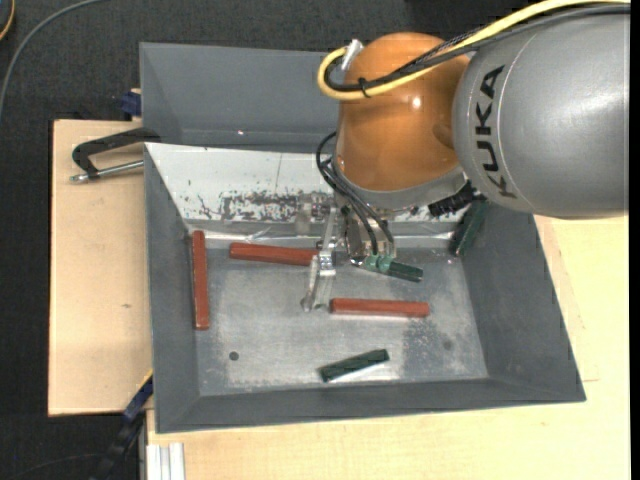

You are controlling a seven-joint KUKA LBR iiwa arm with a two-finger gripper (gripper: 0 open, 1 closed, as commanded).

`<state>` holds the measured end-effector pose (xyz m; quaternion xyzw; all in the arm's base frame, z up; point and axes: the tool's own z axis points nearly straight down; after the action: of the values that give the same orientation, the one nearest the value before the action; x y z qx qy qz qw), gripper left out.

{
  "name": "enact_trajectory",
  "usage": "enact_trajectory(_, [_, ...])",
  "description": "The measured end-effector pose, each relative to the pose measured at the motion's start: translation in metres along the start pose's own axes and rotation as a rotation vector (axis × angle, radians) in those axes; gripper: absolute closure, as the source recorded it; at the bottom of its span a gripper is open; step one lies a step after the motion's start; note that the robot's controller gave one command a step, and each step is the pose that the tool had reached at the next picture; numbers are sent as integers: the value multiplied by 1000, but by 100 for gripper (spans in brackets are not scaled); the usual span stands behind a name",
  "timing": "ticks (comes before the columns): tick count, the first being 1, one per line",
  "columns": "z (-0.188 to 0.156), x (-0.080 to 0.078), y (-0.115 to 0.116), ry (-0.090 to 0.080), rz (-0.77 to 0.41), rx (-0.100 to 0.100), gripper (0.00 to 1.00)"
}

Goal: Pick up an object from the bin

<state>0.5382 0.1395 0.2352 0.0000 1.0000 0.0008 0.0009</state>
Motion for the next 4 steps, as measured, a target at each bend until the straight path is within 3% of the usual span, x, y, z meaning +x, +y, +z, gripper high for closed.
enact_trajectory(1, [156, -38, -37, 6, 263, 3, 0])
enact_trajectory(2, [164, -46, -48, -2, 391, -1, 0])
enact_trajectory(3, [161, -48, -48, -8, 392, -3, 100])
enact_trajectory(4, [164, -46, -48, -2, 392, -1, 0])
